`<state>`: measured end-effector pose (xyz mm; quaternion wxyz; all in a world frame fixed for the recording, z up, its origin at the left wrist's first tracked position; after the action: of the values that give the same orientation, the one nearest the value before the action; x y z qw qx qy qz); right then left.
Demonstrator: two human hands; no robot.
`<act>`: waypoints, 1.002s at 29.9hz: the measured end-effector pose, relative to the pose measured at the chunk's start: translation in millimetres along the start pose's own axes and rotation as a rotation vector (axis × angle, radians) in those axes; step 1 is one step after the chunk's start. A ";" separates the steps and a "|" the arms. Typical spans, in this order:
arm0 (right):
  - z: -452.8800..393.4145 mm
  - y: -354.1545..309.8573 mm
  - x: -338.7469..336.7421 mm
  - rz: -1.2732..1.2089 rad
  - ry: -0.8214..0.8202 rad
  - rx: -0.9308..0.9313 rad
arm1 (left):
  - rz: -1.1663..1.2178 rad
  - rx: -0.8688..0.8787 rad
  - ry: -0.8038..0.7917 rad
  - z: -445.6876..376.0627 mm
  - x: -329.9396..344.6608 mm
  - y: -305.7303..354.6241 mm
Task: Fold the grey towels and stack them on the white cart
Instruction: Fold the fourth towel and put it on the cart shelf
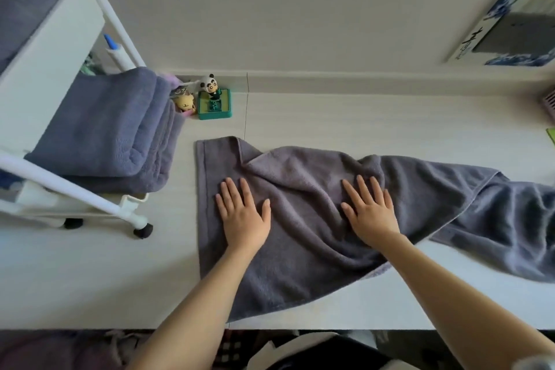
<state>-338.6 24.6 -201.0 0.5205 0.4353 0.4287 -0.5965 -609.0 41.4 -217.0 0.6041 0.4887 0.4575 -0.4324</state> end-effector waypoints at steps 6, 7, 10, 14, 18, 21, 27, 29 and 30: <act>21.6 20.4 -0.2 0.143 -0.087 0.370 | -0.065 0.164 0.050 -12.3 -0.4 -7.2; 24.2 16.9 -6.0 0.191 -0.083 0.364 | -0.067 0.194 0.042 -15.9 0.0 -8.4; 21.7 4.6 -33.6 0.237 0.062 0.276 | -0.083 0.249 0.019 -29.4 -2.1 -12.0; 15.3 -6.0 -25.5 0.050 0.116 0.055 | -0.034 0.139 0.028 -23.9 -5.9 -0.1; 21.6 -5.1 11.0 0.037 0.022 -0.005 | -0.077 0.170 0.060 6.9 6.5 2.7; 18.6 -3.5 12.0 -0.002 0.034 0.046 | -0.089 0.149 0.091 11.3 2.0 -6.4; 4.4 -8.5 -0.5 -0.008 0.058 0.018 | -0.033 0.075 0.068 8.0 -0.7 0.9; 14.7 -18.3 -6.9 -0.033 0.156 -0.063 | -0.024 0.081 0.080 16.1 -0.5 3.8; 22.2 -23.8 -4.8 -0.032 0.178 -0.124 | -0.026 0.098 0.089 22.7 0.9 3.9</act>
<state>-363.4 6.5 -189.4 0.4968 0.4467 0.5164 -0.5357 -602.2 19.5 -214.8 0.5529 0.5303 0.4685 -0.4401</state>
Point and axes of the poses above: each hand's wrist, its own z-axis away from the middle knuckle, its own x-axis out of the palm, y = z × x, the point moved 6 cm from there along -z, towards the middle knuckle, and after that the axes turned 5 degrees about y, right-handed, at the moved point
